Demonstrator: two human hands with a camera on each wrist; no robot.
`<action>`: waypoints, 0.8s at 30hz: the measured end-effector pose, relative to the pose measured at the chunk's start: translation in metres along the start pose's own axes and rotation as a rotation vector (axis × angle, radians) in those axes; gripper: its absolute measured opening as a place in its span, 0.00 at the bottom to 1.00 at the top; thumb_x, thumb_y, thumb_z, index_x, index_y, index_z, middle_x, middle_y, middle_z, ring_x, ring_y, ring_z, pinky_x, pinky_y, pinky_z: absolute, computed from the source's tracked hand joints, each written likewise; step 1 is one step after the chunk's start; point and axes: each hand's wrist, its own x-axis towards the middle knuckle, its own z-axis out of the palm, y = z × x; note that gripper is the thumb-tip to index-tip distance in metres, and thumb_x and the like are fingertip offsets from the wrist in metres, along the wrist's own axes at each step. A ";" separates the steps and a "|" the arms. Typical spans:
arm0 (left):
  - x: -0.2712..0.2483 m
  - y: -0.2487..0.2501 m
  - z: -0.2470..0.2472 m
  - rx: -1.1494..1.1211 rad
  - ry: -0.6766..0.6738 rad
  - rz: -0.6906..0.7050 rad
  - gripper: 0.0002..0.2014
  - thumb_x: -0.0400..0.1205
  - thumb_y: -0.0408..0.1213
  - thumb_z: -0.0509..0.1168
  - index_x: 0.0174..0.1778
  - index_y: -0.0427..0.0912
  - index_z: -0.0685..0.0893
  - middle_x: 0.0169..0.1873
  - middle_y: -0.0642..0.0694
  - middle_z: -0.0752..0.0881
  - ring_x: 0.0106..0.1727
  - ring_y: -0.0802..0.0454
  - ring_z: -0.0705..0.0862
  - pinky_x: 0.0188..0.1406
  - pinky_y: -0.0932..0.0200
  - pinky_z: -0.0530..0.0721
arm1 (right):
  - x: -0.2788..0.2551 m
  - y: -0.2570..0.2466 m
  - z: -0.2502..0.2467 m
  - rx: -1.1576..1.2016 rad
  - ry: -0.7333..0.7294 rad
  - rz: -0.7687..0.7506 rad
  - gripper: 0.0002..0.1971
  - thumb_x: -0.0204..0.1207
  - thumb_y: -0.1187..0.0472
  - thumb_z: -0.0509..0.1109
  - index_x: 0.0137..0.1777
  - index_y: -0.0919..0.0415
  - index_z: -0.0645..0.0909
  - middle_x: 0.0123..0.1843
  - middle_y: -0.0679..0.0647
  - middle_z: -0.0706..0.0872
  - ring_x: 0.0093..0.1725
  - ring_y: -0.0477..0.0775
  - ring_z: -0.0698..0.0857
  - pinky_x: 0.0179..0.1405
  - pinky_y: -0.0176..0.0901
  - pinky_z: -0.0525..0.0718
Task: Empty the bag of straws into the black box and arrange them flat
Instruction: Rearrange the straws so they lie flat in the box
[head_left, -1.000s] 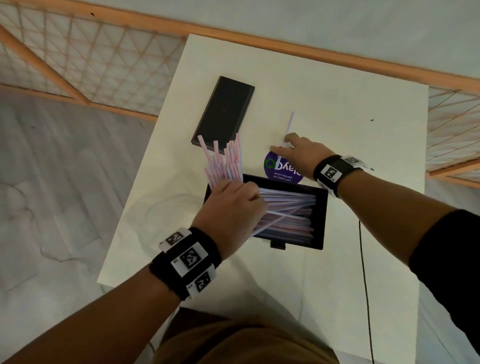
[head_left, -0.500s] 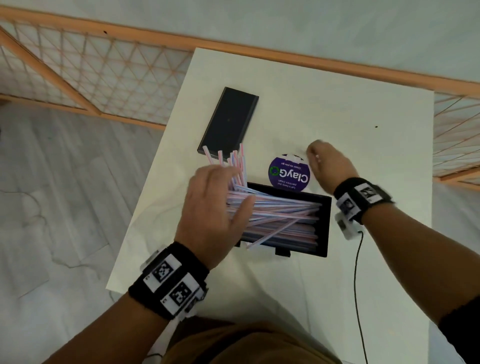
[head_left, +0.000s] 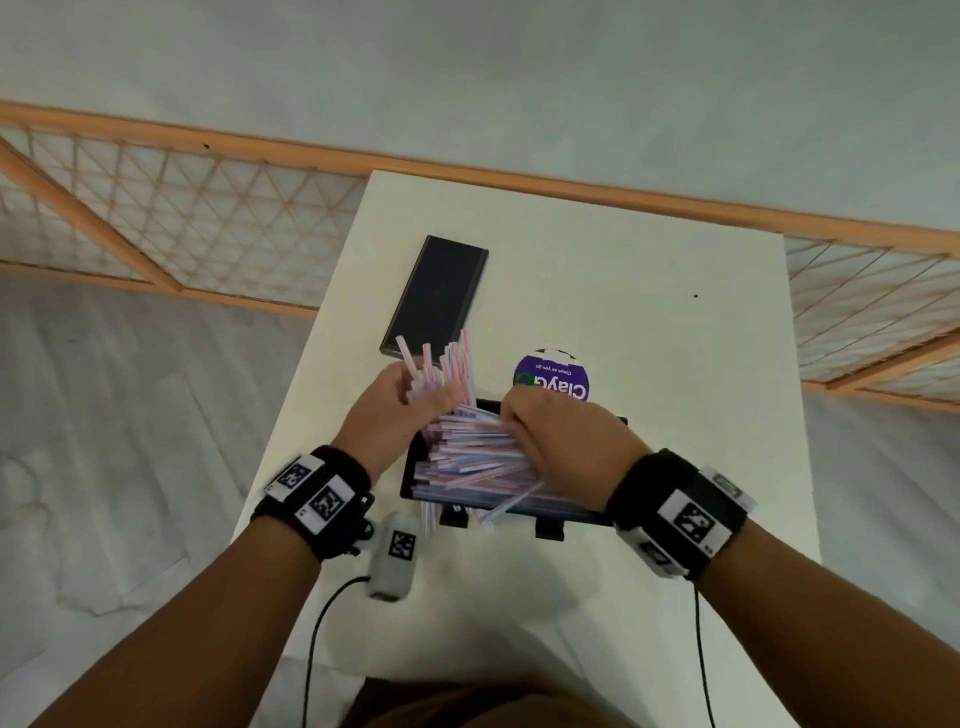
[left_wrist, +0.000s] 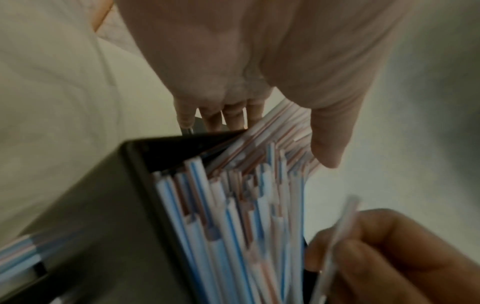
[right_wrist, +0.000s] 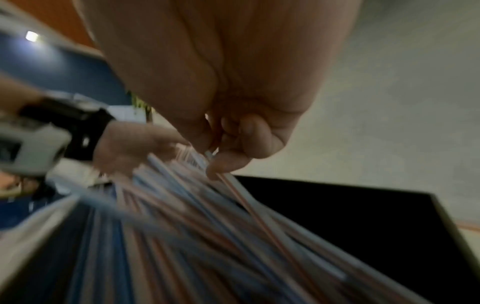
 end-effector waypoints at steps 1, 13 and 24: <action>0.000 0.001 0.002 -0.026 -0.023 0.009 0.19 0.78 0.52 0.79 0.61 0.50 0.87 0.53 0.51 0.93 0.54 0.54 0.91 0.60 0.49 0.86 | 0.003 -0.002 0.006 -0.052 -0.028 0.006 0.06 0.91 0.57 0.56 0.57 0.55 0.74 0.53 0.52 0.81 0.49 0.58 0.83 0.50 0.59 0.86; 0.009 0.003 0.004 -0.058 -0.097 0.061 0.08 0.82 0.45 0.77 0.55 0.51 0.94 0.45 0.53 0.95 0.47 0.58 0.92 0.56 0.53 0.88 | 0.032 -0.011 -0.008 0.202 0.027 0.205 0.20 0.83 0.54 0.70 0.35 0.44 0.64 0.34 0.43 0.73 0.31 0.43 0.72 0.31 0.36 0.68; -0.004 0.016 0.010 0.036 -0.064 0.331 0.15 0.90 0.44 0.65 0.72 0.50 0.85 0.56 0.57 0.91 0.58 0.66 0.88 0.57 0.71 0.82 | 0.058 -0.033 -0.002 0.317 -0.078 0.179 0.13 0.79 0.45 0.74 0.54 0.52 0.89 0.47 0.54 0.91 0.46 0.56 0.90 0.53 0.56 0.90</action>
